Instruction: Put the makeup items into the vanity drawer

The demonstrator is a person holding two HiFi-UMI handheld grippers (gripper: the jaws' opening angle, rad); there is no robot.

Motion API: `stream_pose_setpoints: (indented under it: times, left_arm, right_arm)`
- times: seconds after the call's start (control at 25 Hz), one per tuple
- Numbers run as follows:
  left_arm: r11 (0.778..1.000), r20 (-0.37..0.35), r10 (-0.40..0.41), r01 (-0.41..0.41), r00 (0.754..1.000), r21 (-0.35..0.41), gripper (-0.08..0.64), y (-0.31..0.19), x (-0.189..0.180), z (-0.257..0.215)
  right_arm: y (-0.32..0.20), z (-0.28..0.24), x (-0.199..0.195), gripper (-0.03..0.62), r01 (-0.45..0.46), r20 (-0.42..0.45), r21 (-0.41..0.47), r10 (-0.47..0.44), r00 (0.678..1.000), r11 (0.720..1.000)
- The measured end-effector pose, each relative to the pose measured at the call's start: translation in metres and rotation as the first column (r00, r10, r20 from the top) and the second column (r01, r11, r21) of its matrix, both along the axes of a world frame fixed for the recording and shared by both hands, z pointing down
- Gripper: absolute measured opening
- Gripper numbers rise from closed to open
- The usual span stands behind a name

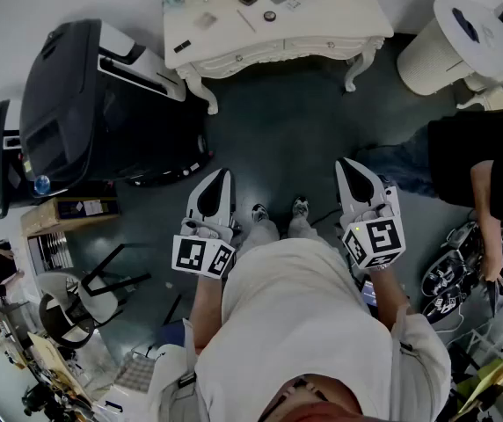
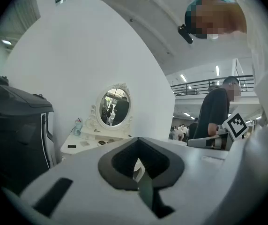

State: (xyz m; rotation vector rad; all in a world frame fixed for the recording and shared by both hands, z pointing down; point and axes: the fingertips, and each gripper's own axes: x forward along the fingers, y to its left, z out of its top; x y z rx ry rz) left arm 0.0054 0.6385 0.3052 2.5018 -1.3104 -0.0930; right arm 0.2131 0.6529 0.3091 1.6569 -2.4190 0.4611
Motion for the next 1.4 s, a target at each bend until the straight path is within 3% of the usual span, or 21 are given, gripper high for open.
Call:
stream_pose_setpoints:
  times: [0.24, 0.44, 0.72, 0.84, 1.04, 1.4]
  left_arm:
    - [0.998, 0.033, 0.022, -0.024, 0.999, 0.054, 0.005, -0.003, -0.041, -0.001]
    - [0.996, 0.049, -0.011, 0.007, 0.999, 0.094, 0.005, 0.007, -0.082, -0.009]
    - [0.997, 0.043, -0.04, 0.037, 0.998, 0.072, 0.005, 0.023, -0.117, 0.0]
    - [0.997, 0.033, -0.047, 0.045, 0.998, 0.069, 0.005, 0.024, -0.111, -0.003]
    - [0.989, 0.058, -0.069, 0.061, 0.996, 0.133, 0.005, 0.043, -0.075, -0.022]
    - [0.99, 0.066, -0.113, 0.107, 0.991, 0.095, 0.005, 0.09, -0.015, -0.014]
  right_arm:
    - [0.001, 0.001, -0.05, 0.008, -0.021, -0.004, 0.024, 0.021, 1.0, 0.999]
    - [0.013, -0.008, -0.088, 0.007, -0.021, -0.016, 0.06, 0.022, 1.0, 0.998]
    - [0.03, -0.009, -0.114, 0.007, -0.011, -0.033, 0.061, 0.013, 0.999, 0.998]
    - [0.034, -0.018, -0.104, 0.008, -0.012, -0.008, 0.08, 0.013, 1.0, 0.997]
    - [0.046, -0.018, -0.069, 0.008, -0.007, -0.014, 0.096, 0.008, 1.0, 0.995]
    - [0.078, -0.008, -0.017, 0.008, 0.038, 0.021, 0.094, -0.041, 0.999, 0.995]
